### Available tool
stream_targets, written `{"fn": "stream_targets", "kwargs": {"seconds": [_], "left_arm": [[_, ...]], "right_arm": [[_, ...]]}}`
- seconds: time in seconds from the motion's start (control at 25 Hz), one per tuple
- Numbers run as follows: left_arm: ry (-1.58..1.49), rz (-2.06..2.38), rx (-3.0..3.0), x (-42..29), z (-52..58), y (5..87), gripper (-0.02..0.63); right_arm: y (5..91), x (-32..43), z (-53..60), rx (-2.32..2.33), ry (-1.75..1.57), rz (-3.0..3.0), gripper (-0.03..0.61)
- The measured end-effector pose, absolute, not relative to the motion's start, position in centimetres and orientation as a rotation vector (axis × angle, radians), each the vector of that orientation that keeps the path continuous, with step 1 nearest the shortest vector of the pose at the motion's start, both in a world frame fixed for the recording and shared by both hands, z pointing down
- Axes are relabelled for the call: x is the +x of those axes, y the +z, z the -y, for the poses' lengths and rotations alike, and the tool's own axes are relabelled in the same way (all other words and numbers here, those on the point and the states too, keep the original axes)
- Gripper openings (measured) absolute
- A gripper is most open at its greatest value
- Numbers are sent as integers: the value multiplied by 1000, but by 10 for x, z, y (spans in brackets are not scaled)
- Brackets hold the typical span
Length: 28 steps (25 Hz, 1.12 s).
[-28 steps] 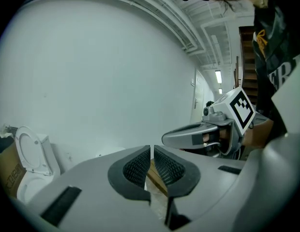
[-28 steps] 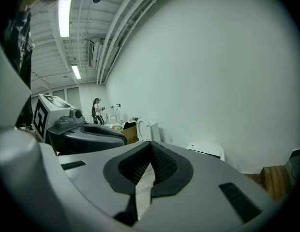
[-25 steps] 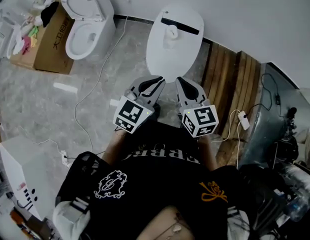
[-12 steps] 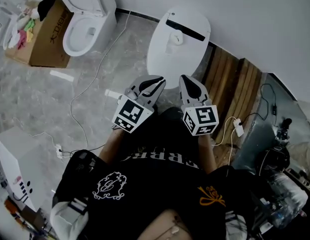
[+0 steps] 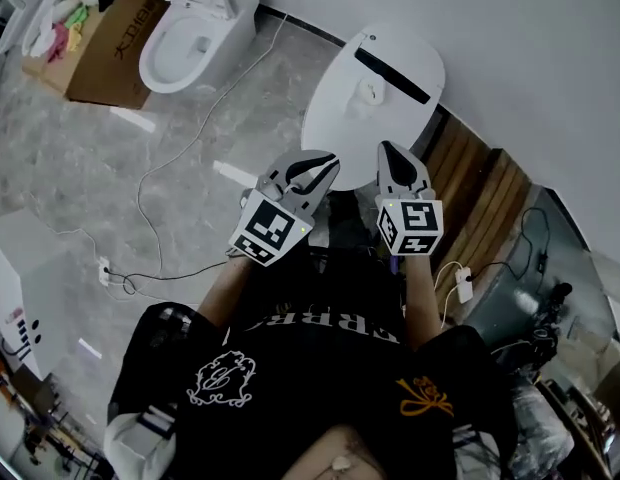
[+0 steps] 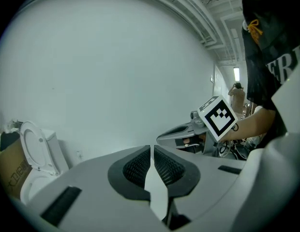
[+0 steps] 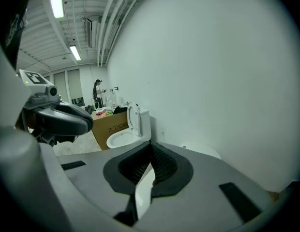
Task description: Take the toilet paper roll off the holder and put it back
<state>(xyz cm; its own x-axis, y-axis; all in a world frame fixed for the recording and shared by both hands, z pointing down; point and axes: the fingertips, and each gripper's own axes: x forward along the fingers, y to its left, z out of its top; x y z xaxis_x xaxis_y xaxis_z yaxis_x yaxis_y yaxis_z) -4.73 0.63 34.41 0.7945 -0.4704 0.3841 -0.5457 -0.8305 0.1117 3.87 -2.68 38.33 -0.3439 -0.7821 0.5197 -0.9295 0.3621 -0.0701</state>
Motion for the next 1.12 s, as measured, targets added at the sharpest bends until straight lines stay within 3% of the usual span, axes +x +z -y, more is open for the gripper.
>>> {"fn": "stream_targets", "kwargs": {"seconds": [0.72, 0.88, 1.12], "left_arm": [[618, 992, 2605, 31, 66, 436, 35], [663, 1031, 2583, 37, 85, 458, 36], [698, 1087, 2525, 35, 102, 487, 35]], "right_arm": [[575, 109, 162, 1256, 477, 2131, 23], [613, 111, 176, 1227, 513, 2112, 101], [673, 113, 189, 1215, 593, 2048, 307]]}}
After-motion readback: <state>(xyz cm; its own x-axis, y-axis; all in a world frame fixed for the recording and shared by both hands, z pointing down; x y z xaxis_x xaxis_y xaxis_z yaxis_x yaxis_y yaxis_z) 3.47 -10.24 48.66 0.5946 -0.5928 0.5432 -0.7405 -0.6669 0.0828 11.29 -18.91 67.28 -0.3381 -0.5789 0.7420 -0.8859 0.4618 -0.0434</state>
